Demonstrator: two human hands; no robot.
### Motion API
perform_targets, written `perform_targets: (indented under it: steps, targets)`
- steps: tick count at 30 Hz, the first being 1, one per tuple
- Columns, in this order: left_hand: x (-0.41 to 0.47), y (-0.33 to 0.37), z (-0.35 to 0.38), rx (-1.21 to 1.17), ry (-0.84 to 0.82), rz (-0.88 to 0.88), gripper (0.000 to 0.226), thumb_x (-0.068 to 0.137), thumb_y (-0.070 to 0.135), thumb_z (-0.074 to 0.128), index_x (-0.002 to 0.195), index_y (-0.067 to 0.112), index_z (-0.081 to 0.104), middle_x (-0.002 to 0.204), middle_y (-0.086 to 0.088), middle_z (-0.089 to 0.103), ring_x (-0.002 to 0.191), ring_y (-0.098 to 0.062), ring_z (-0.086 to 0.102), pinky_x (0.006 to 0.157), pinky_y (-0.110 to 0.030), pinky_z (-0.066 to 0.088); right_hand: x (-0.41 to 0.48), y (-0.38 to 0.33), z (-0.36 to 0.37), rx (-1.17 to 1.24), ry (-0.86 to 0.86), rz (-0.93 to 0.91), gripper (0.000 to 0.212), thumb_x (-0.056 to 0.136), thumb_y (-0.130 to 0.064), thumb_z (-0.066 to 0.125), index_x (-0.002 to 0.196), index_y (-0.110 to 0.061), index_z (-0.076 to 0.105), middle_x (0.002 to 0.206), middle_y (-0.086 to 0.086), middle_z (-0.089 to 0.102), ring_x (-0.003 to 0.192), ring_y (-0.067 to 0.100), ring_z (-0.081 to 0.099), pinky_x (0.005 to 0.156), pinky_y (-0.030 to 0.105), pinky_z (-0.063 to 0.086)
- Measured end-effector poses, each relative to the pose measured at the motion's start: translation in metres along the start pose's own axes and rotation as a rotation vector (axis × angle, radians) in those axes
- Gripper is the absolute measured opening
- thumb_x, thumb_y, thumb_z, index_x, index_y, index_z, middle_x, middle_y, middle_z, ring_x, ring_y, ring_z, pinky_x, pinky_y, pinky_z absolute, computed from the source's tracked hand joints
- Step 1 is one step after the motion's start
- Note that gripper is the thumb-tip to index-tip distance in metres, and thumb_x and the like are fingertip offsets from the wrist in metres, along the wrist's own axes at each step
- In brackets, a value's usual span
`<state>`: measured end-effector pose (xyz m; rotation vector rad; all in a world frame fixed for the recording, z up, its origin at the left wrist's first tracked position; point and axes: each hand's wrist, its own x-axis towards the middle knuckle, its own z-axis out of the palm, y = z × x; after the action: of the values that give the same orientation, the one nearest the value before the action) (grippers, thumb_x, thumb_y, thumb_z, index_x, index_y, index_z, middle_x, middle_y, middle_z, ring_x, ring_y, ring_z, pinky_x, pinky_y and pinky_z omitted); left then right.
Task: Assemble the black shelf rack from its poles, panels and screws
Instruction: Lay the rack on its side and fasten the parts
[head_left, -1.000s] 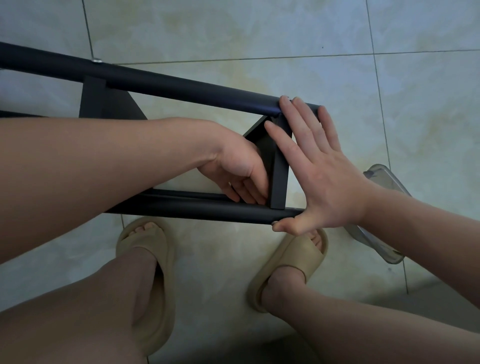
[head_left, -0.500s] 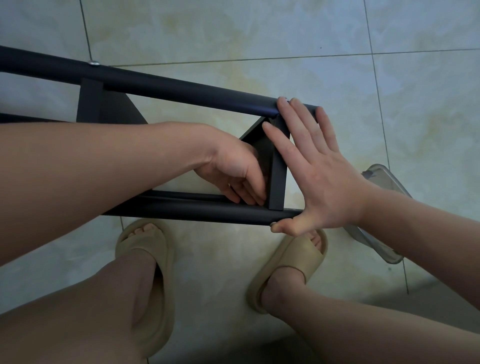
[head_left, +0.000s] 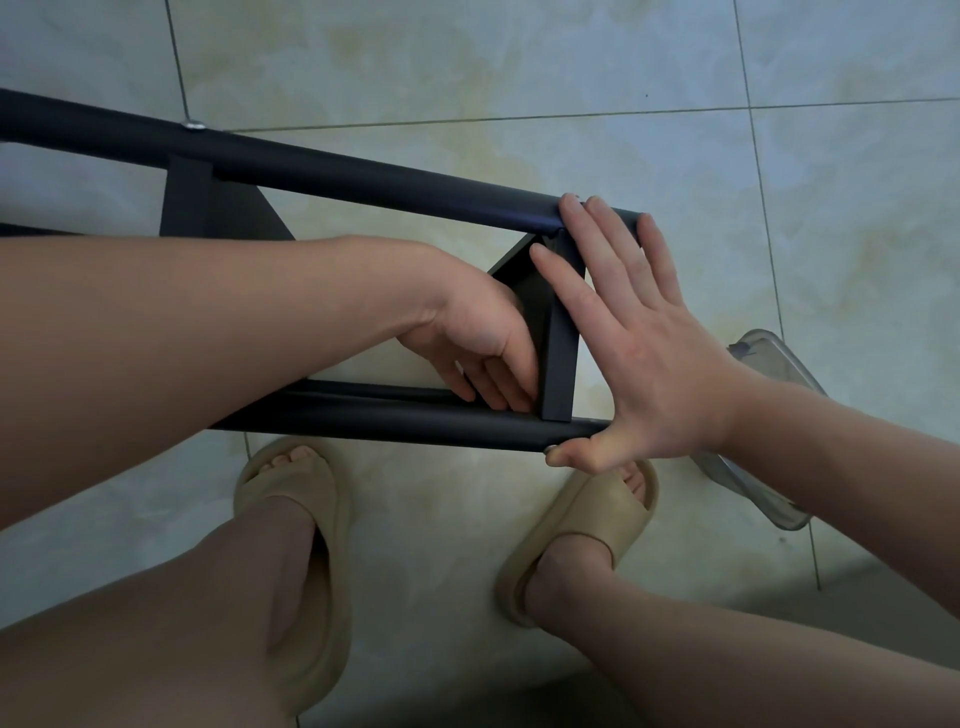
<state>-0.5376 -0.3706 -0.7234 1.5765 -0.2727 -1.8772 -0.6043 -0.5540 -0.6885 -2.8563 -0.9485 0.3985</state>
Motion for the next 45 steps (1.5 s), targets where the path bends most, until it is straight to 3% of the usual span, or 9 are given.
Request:
perform_targets:
  steps: [7,18,22,26,31,34,37,41,45]
  targets:
    - [0.001,-0.001,0.0,0.003,0.017,0.069,0.014,0.09,0.012,0.068,0.102,0.015,0.073,0.093,0.001,0.076,0.093,-0.013,0.07,0.099,-0.034,0.049,0.0,0.0,0.002,-0.001,0.007,-0.003,0.137,0.062,-0.09,0.055,0.159,-0.001,0.018,0.166,0.028,0.003,0.156,0.041,-0.004,0.124,0.06,-0.003]
    - [0.003,-0.008,-0.001,0.004,0.009,0.194,0.016,0.088,0.004,0.067,0.103,0.008,0.072,0.099,-0.005,0.073,0.1,-0.017,0.068,0.111,-0.047,0.043,-0.001,0.003,0.003,-0.002,0.009,-0.014,0.137,0.063,-0.09,0.054,0.159,0.0,0.018,0.166,0.028,0.002,0.156,0.04,-0.006,0.124,0.058,-0.006]
    - [0.0,-0.008,-0.005,0.039,0.015,0.142,0.027,0.088,0.01,0.069,0.115,0.008,0.07,0.104,0.0,0.074,0.102,-0.013,0.069,0.104,-0.043,0.045,-0.001,0.004,0.004,0.002,0.001,-0.021,0.135,0.065,-0.091,0.051,0.16,0.0,0.017,0.166,0.028,0.002,0.156,0.041,-0.005,0.124,0.059,-0.005]
    - [-0.019,-0.009,-0.002,0.168,0.093,0.029,0.011,0.092,0.03,0.067,0.1,0.025,0.072,0.097,0.01,0.077,0.104,-0.012,0.07,0.096,-0.039,0.048,0.003,0.005,-0.001,-0.001,-0.017,-0.032,0.135,0.065,-0.09,0.053,0.161,-0.002,0.014,0.167,0.027,-0.003,0.156,0.04,-0.008,0.124,0.059,-0.005]
    - [-0.063,-0.01,0.017,0.368,0.182,-0.319,0.072,0.088,0.082,0.035,0.095,0.022,0.074,0.087,0.005,0.078,0.09,-0.017,0.074,0.088,-0.036,0.055,0.005,0.001,-0.013,-0.058,-0.068,-0.017,0.134,0.065,-0.092,0.045,0.161,-0.005,0.011,0.168,0.023,-0.008,0.156,0.035,-0.012,0.125,0.054,-0.007]
    - [-0.091,-0.012,0.03,0.452,0.279,-0.479,0.092,0.078,0.093,0.025,0.083,0.013,0.07,0.072,-0.003,0.076,0.069,-0.021,0.071,0.075,-0.031,0.056,0.004,-0.008,-0.026,-0.105,-0.121,0.013,0.135,0.064,-0.093,0.04,0.162,-0.008,0.006,0.167,0.022,-0.014,0.156,0.033,-0.015,0.125,0.051,-0.008]
    - [-0.113,-0.013,0.042,0.634,0.341,-0.523,0.082,0.079,0.09,0.038,0.075,0.015,0.069,0.065,0.001,0.073,0.076,-0.021,0.069,0.089,-0.036,0.051,-0.003,-0.018,-0.034,-0.11,-0.17,0.08,0.128,0.071,-0.089,0.048,0.162,-0.016,-0.003,0.167,0.014,-0.022,0.156,0.028,-0.017,0.126,0.05,-0.005]
    - [-0.134,-0.021,0.057,0.853,0.474,-0.448,0.043,0.095,0.056,0.056,0.106,0.016,0.066,0.092,0.003,0.068,0.082,-0.017,0.061,0.069,-0.031,0.043,-0.017,-0.032,-0.045,-0.029,-0.254,0.223,0.113,0.083,-0.08,0.051,0.162,-0.024,-0.009,0.17,0.002,-0.017,0.157,0.022,-0.003,0.126,0.045,0.011]
    - [-0.159,-0.014,0.057,0.875,0.638,-0.356,0.035,0.1,0.047,0.053,0.116,0.017,0.059,0.097,0.002,0.058,0.088,-0.02,0.055,0.074,-0.033,0.039,-0.026,-0.046,-0.06,0.214,-0.217,0.37,0.1,0.093,-0.063,0.057,0.162,-0.027,-0.005,0.171,0.0,0.002,0.156,0.022,0.009,0.123,0.046,0.024]
